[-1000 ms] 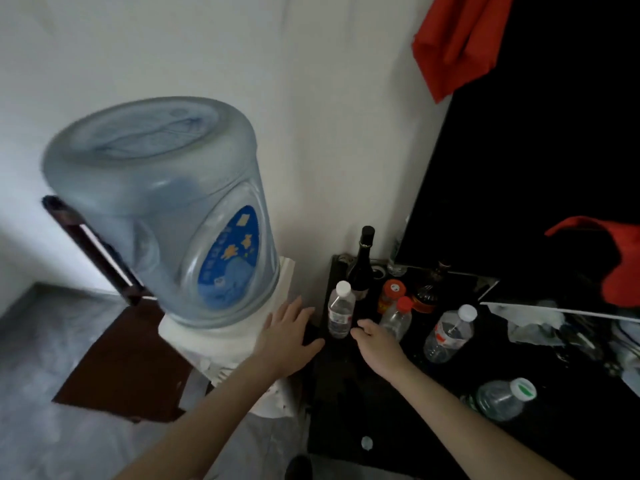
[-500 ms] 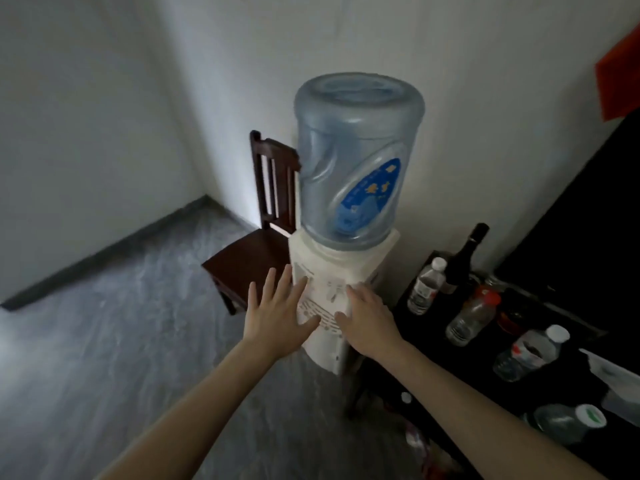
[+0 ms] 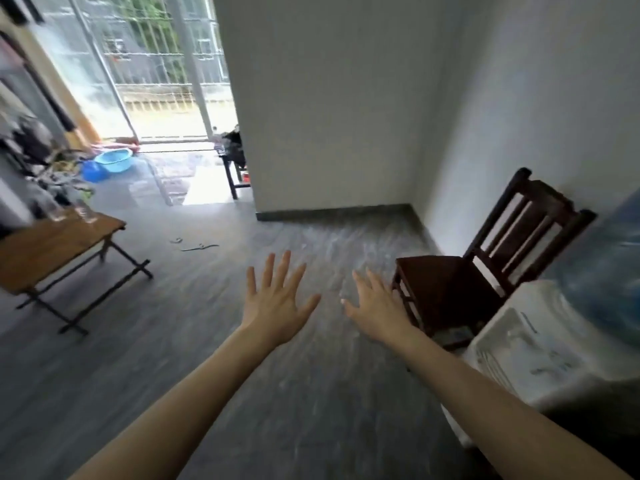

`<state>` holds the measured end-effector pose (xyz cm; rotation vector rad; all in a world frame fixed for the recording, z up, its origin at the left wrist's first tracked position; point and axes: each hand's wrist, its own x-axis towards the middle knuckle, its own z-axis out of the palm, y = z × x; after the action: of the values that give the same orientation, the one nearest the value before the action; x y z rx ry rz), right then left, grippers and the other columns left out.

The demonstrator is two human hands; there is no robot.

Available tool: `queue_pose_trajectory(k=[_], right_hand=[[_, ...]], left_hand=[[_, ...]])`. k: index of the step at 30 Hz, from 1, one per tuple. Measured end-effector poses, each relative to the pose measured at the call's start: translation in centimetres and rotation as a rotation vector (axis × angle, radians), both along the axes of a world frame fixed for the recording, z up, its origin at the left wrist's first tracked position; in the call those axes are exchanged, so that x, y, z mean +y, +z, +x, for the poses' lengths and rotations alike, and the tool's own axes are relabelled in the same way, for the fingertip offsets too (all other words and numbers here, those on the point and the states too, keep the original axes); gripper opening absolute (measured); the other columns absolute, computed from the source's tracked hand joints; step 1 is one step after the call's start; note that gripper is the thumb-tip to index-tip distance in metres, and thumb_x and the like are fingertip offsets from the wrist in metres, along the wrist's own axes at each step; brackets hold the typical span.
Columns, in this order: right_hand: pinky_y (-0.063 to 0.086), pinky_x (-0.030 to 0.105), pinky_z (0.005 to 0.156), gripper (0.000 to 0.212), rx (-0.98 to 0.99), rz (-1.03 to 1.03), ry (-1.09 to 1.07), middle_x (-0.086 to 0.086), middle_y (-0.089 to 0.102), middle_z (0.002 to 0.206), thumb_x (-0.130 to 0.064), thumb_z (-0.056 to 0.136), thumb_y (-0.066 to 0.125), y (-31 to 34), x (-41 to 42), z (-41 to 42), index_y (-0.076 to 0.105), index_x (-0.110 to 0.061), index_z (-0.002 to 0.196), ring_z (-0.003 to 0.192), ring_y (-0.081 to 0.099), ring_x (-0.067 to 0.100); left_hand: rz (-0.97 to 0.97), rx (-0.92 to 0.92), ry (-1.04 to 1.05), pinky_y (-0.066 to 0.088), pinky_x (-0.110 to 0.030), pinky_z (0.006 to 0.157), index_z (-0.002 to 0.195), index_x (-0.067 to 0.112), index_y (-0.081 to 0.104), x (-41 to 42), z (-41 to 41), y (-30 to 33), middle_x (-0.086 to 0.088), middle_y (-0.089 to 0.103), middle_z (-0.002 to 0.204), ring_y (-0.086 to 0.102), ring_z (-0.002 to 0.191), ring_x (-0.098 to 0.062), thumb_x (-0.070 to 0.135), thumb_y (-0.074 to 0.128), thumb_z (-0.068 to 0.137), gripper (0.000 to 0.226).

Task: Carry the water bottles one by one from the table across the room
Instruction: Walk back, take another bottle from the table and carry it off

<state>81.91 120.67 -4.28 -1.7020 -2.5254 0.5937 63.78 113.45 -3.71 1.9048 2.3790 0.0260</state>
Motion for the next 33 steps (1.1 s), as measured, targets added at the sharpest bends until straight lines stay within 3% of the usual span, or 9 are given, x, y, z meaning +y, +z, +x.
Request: queue_pose_trajectory(k=[8, 16, 23, 33], right_hand=[[0.007, 0.052, 0.123, 0.072, -0.019, -0.029, 0.445, 0.006, 0.002, 0.168, -0.049, 0.1, 0.04, 0.3, -6.9, -19.6, 0.011, -0.023, 0.16, 0.153, 0.004, 0.028], [0.013, 0.054, 0.122, 0.073, 0.002, -0.026, 0.856, 0.008, 0.006, 0.167, -0.049, 0.099, 0.041, -0.6, -13.2, -31.2, 0.011, -0.021, 0.159, 0.153, 0.006, 0.031], [0.013, 0.054, 0.122, 0.071, 0.075, -0.064, 0.939, 0.008, 0.007, 0.167, -0.047, 0.099, 0.042, -1.3, -12.4, -34.2, 0.014, -0.02, 0.159, 0.154, 0.006, 0.029], [0.012, 0.055, 0.121, 0.073, 0.046, -0.102, 0.97, 0.008, 0.007, 0.167, -0.048, 0.098, 0.042, -2.1, -8.8, -36.4, 0.014, -0.021, 0.159, 0.154, 0.006, 0.029]], left_hand=[[-0.014, -0.03, 0.51, -0.011, -0.057, 0.122, 0.163, 0.034, -0.001, -13.4, -15.6, 0.7, -0.002, -0.022, 0.169, -0.022, 0.156, -0.027, 0.07, 0.017, 0.1, 0.075], [0.025, -0.066, 0.915, -0.014, -0.051, 0.123, 0.163, 0.03, 0.003, -24.6, -19.8, 0.5, 0.004, -0.019, 0.17, -0.019, 0.157, -0.018, 0.066, 0.019, 0.102, 0.073], [0.065, -0.081, 1.056, -0.015, -0.049, 0.123, 0.163, 0.028, 0.006, -25.5, -19.4, 0.0, 0.005, -0.016, 0.171, -0.018, 0.157, -0.015, 0.065, 0.021, 0.102, 0.073], [0.017, -0.109, 1.073, -0.015, -0.049, 0.123, 0.164, 0.028, 0.007, -22.5, -21.3, 0.1, 0.004, -0.016, 0.171, -0.018, 0.157, -0.015, 0.065, 0.018, 0.102, 0.072]])
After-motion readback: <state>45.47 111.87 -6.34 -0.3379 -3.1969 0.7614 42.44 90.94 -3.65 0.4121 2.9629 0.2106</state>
